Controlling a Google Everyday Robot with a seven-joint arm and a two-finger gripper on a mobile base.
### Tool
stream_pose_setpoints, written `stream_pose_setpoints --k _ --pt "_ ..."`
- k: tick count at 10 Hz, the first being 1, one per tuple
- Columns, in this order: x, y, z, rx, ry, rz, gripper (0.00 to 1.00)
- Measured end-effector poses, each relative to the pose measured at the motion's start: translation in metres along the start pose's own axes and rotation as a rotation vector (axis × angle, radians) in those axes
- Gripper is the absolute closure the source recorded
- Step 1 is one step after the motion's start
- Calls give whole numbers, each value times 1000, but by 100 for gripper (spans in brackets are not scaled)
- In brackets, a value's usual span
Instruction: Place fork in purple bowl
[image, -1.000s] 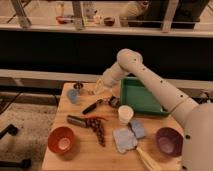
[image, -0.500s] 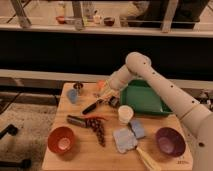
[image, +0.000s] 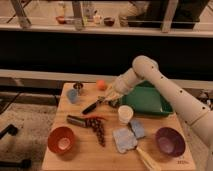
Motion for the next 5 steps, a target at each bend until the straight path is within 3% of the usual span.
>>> stream_pose_setpoints --k 5 --pt "9 18 -9 7 -13 20 90"
